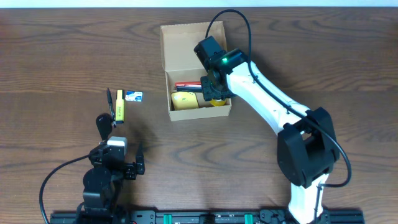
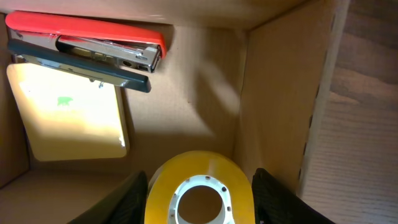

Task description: Pack container

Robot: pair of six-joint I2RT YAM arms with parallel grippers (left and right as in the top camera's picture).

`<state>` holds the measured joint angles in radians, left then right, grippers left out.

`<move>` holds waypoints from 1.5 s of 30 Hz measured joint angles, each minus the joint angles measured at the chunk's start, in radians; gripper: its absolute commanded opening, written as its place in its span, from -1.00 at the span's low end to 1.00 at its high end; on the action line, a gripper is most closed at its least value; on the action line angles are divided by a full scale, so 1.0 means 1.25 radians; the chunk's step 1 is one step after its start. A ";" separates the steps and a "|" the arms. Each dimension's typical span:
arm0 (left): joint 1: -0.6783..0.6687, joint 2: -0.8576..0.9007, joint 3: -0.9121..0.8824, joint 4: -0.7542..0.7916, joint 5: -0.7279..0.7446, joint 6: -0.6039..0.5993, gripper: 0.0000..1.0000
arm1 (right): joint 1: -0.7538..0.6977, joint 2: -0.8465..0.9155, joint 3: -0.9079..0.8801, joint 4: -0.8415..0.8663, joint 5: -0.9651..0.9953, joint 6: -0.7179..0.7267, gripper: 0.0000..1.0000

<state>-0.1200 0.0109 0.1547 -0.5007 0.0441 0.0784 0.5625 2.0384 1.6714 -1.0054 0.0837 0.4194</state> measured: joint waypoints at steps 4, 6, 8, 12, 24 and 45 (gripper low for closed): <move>0.000 0.000 0.000 0.000 0.000 0.000 0.90 | 0.000 0.000 0.000 0.001 0.000 0.002 0.06; 0.000 0.000 0.000 0.000 0.000 0.000 0.91 | 0.000 0.000 0.000 0.001 0.001 0.004 0.14; 0.000 0.000 0.000 0.000 0.000 0.000 0.91 | 0.000 0.000 0.000 0.001 0.001 0.008 0.16; 0.000 0.000 0.000 0.000 0.000 0.000 0.91 | 0.000 0.000 0.000 0.003 0.002 0.008 0.19; 0.000 0.000 0.000 0.000 0.000 0.000 0.91 | 0.000 0.000 0.012 -0.009 0.002 0.008 0.18; 0.000 0.000 0.000 0.000 0.000 0.000 0.90 | 0.000 -0.266 0.171 -0.226 -0.090 -0.192 0.35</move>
<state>-0.1204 0.0109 0.1547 -0.5007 0.0441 0.0784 0.5621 1.7061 1.8847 -1.2873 -0.0284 0.1799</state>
